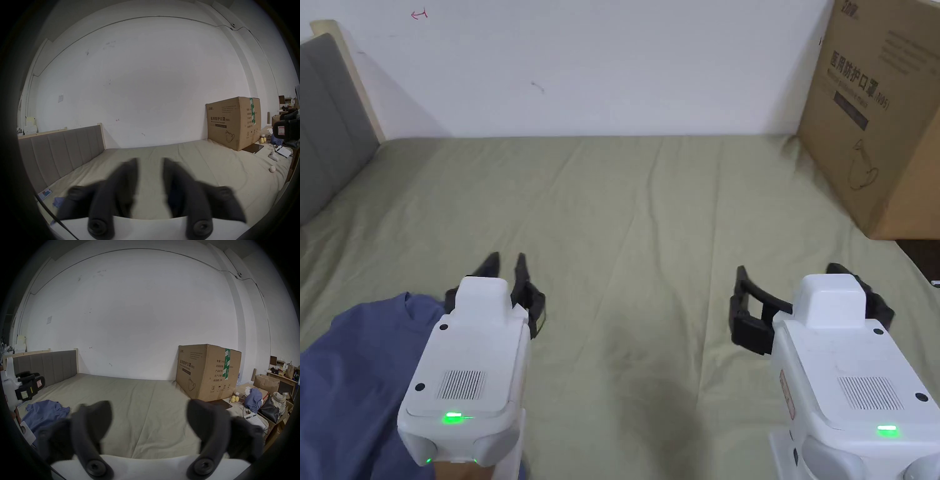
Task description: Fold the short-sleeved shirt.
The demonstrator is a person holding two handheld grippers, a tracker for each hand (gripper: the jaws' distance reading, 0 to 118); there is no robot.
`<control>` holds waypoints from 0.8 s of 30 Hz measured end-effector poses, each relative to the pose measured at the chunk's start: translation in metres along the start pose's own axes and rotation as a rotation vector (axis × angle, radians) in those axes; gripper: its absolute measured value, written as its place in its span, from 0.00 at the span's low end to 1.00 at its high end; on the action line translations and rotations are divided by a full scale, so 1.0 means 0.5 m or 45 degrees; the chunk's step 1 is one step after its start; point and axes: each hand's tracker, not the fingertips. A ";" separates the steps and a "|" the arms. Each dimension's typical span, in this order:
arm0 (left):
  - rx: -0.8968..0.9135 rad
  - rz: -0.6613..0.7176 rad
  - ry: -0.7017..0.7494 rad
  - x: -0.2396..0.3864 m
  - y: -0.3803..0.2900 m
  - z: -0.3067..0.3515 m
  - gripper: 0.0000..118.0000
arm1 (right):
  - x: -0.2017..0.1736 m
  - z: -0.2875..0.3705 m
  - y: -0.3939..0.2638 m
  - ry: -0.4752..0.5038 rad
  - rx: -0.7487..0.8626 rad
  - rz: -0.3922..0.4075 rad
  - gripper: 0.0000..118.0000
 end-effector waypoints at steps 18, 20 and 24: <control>-0.048 0.046 0.136 -0.116 -0.008 0.026 0.00 | -0.090 -0.061 0.012 0.205 0.005 0.025 0.00; -0.055 0.036 0.211 -0.158 -0.010 0.042 0.00 | -0.128 -0.072 0.017 0.270 0.011 0.030 0.00; -0.075 0.027 0.338 -0.251 -0.017 0.083 0.00 | -0.223 -0.085 0.028 0.399 0.027 0.041 0.00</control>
